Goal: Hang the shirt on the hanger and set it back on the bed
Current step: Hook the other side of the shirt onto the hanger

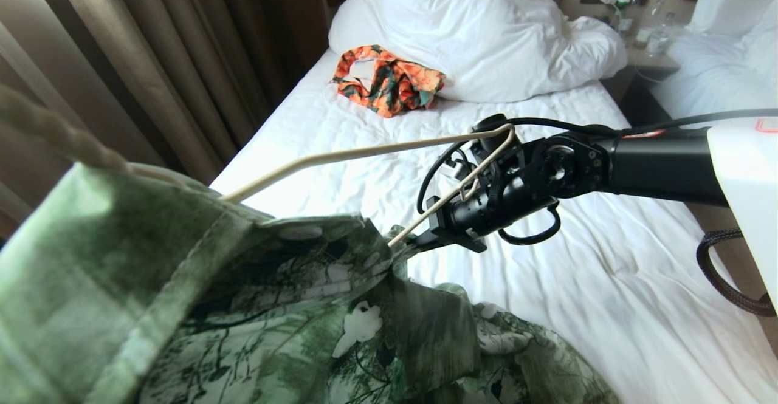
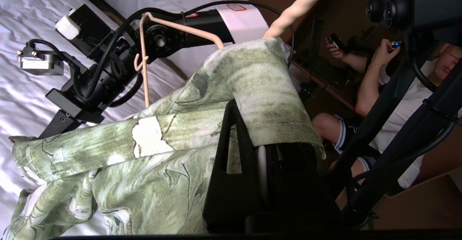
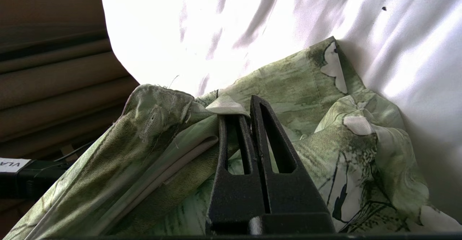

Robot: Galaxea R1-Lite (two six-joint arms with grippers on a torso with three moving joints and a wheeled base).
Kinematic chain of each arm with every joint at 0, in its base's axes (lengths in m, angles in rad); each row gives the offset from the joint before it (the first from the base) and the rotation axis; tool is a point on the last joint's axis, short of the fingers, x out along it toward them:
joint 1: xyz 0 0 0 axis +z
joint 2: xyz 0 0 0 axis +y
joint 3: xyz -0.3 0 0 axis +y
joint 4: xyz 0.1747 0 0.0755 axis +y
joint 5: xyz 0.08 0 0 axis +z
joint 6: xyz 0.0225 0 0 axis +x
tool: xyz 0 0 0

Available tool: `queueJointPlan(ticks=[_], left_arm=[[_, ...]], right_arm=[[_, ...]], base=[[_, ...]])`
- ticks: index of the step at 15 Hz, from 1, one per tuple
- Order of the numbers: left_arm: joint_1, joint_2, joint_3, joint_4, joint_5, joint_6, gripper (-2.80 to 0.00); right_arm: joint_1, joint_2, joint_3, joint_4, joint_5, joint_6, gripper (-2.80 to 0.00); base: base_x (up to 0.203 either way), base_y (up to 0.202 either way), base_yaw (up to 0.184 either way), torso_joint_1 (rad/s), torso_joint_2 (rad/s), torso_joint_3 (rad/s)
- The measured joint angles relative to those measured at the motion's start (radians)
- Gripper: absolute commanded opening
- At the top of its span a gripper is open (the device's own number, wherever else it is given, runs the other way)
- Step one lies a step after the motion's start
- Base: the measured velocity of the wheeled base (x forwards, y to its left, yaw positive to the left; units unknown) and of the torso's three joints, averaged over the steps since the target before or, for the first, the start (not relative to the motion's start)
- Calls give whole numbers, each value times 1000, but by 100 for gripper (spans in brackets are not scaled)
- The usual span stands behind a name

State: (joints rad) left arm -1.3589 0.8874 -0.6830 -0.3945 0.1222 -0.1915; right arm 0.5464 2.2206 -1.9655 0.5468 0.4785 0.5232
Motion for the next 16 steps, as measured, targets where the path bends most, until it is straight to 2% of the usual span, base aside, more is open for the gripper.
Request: queueJointPlan(ticks=[9, 12, 16], left_arm=[[5, -7, -9, -1, 4, 0, -280], [4, -2, 0, 49, -5, -2, -280], [4, -17, 31, 57, 5, -4, -280]], right_arm=[[-1, -45, 7, 59, -8, -2, -280], [-1, -92, 8, 64, -20, -5, -280], [0, -156, 8, 96, -38, -6, -280]], base=[[0, 0, 0, 0, 0, 0], [0, 0, 0, 0, 0, 0], [0, 0, 0, 0, 0, 0]])
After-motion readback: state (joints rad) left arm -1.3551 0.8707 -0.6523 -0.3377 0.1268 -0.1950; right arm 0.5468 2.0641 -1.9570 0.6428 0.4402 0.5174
